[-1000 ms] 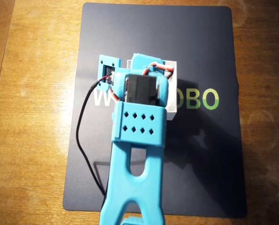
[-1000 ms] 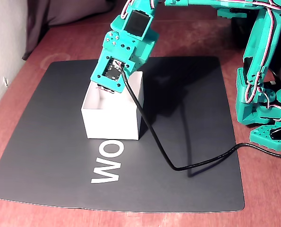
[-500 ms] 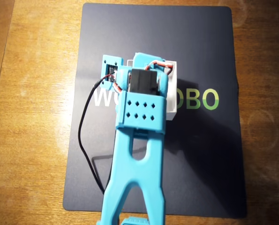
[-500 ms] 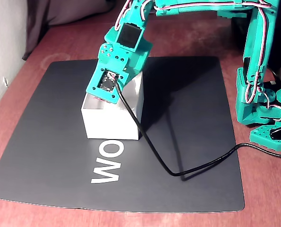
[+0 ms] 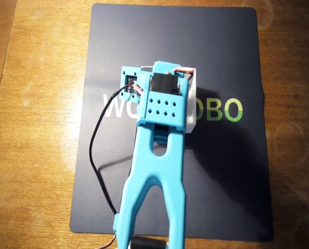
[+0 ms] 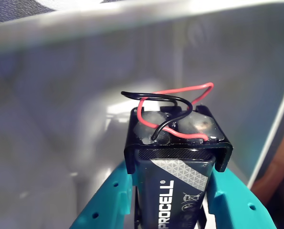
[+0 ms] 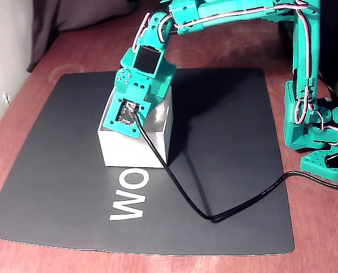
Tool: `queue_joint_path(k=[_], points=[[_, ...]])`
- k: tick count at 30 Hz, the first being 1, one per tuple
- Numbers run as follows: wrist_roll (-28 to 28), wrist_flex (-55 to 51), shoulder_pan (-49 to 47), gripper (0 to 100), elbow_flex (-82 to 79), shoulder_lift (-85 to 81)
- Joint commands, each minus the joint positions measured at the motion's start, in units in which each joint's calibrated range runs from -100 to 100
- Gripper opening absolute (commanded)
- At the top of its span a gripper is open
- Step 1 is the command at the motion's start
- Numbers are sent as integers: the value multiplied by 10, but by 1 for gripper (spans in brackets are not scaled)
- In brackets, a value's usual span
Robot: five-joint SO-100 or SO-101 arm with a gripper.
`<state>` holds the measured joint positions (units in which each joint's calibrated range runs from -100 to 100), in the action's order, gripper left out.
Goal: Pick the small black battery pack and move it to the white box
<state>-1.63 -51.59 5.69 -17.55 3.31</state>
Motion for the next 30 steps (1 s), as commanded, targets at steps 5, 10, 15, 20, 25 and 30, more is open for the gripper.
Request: queue_joint_path(k=[5, 10, 15, 20, 25, 30], points=[[2, 9, 6, 7, 14, 19], [2, 9, 6, 7, 14, 26], [2, 9, 6, 7, 14, 27], [2, 9, 6, 8, 14, 27], [2, 9, 6, 8, 14, 28], [2, 9, -1, 8, 14, 28]])
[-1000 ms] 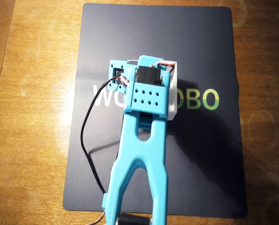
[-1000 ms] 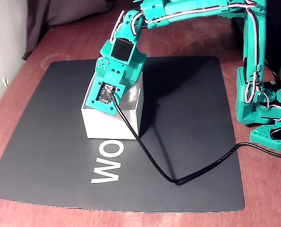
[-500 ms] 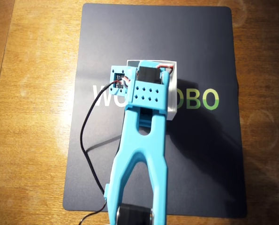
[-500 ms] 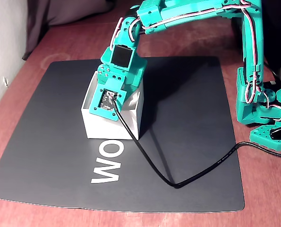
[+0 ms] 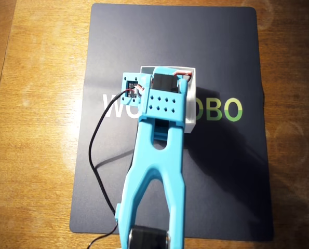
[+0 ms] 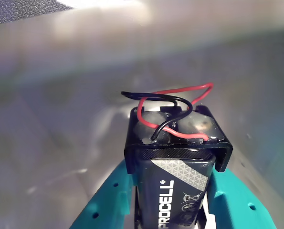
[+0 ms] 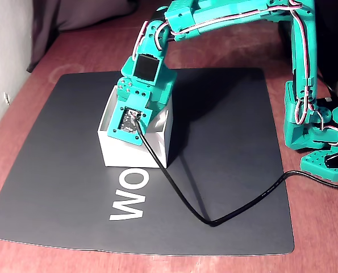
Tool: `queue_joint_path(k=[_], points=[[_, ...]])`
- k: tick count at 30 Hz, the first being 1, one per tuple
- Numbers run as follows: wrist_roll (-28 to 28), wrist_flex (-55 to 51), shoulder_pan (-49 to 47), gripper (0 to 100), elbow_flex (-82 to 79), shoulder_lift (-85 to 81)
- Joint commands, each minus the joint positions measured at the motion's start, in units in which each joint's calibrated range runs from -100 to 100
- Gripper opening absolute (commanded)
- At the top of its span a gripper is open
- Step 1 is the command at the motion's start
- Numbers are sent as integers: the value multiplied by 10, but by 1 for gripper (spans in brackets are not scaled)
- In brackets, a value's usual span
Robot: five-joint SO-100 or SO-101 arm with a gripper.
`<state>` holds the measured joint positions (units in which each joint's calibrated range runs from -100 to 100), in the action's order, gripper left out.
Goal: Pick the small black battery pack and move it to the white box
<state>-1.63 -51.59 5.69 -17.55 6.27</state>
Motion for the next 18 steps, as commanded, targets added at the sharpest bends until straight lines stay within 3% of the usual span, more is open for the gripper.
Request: queue_joint_path(k=[1, 10, 18], points=[[6, 9, -2, 8, 14, -2], [17, 10, -2, 14, 14, -2], [18, 10, -2, 14, 14, -2]])
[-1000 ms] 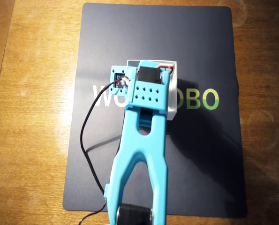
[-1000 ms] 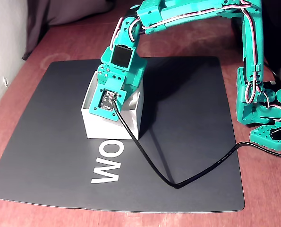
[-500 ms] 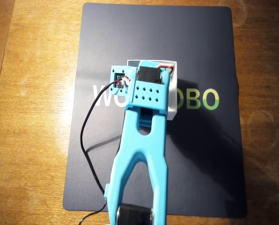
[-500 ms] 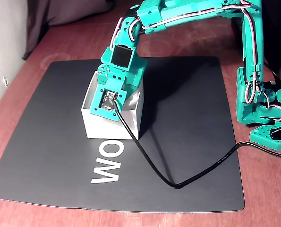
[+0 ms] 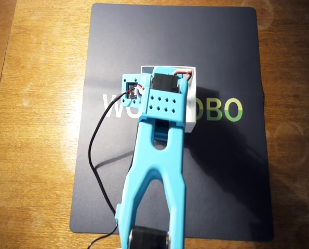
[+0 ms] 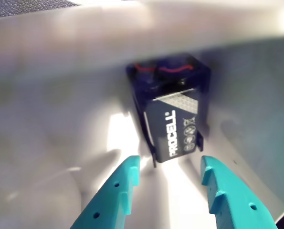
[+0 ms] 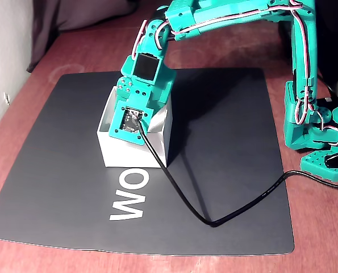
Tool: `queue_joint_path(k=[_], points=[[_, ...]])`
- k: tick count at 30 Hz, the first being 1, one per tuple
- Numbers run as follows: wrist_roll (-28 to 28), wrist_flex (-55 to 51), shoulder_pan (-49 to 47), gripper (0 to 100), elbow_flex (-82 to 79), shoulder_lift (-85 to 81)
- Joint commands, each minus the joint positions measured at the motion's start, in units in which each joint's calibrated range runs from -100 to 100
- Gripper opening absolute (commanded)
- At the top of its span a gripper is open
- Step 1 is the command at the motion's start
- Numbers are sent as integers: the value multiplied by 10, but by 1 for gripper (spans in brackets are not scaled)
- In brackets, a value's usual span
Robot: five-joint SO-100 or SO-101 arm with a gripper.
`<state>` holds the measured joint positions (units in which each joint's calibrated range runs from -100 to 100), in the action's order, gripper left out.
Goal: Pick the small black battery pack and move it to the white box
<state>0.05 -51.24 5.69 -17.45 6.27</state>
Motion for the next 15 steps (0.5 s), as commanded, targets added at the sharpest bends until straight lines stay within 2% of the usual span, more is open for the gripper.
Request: queue_joint_path(k=[1, 10, 15], points=[[0, 7, -2, 14, 14, -2], [-2, 7, -3, 14, 15, -13], [-3, 0, -5, 14, 74, -13]])
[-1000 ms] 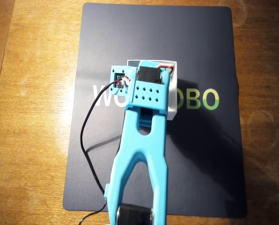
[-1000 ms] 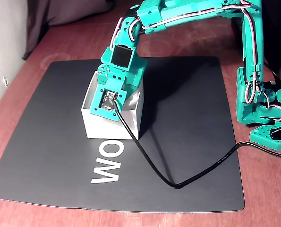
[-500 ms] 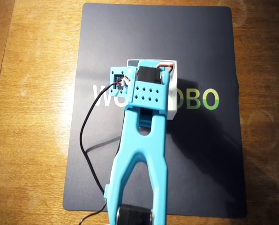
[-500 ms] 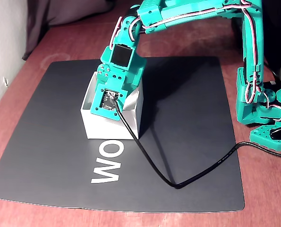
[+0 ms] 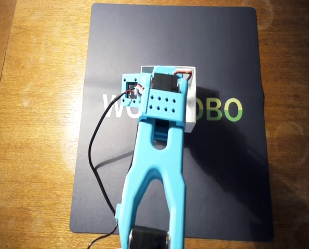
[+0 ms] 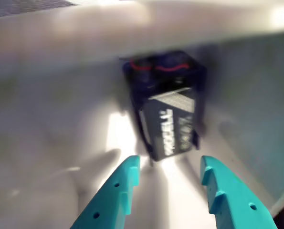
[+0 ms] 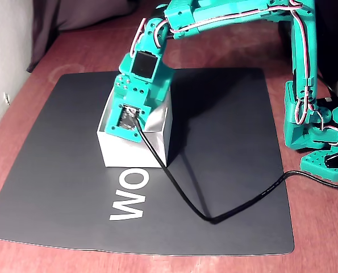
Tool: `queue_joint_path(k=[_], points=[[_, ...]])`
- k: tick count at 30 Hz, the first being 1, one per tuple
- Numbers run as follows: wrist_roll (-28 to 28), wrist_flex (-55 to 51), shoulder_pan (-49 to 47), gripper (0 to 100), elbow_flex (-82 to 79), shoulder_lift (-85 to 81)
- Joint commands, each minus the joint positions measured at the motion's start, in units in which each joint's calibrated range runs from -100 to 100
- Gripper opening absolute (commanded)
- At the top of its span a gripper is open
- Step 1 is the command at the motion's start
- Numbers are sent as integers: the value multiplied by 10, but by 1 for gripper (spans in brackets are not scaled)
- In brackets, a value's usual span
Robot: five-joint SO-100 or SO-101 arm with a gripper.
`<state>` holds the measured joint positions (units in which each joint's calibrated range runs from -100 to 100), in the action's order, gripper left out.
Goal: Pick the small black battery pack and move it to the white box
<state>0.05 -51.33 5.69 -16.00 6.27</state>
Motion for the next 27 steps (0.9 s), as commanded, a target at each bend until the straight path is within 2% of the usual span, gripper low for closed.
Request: queue_joint_path(k=[1, 7, 11, 21, 27], points=[[-3, 1, -7, 14, 73, -13], [-4, -39, -50, 14, 135, -13], [-26, -84, -76, 14, 178, -13], [-29, -97, -91, 14, 240, -23], [-29, -107, -171, 14, 231, -72]])
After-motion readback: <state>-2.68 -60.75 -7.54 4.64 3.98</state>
